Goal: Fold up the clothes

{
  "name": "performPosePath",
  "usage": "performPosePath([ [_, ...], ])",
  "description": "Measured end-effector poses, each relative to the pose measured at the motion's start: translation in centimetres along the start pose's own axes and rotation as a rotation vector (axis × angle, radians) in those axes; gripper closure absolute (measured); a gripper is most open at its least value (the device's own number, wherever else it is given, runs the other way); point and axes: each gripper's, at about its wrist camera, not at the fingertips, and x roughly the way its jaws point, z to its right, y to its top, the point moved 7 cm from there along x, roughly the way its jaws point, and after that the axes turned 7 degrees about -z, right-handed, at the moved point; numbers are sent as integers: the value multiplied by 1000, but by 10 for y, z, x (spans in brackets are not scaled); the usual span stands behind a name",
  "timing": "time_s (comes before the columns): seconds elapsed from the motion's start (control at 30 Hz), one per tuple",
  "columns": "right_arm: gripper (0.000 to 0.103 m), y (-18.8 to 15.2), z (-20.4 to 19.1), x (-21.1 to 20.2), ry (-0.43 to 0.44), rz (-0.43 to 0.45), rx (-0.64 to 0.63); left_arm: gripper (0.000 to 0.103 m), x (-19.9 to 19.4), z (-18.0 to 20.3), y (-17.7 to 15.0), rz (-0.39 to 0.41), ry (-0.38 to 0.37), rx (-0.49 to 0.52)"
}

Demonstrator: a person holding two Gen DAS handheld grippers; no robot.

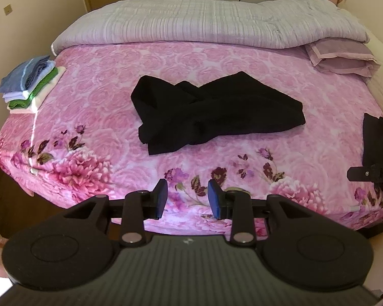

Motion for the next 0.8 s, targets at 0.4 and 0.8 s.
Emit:
performPosePath([
  [0.4,67,35,-21,20,-23,13,43,70,32,-26,45,-16,-36,39],
  [0.8,67,89,-41,37,-61,62,146,70,71,-51,117,-17,-85,131],
])
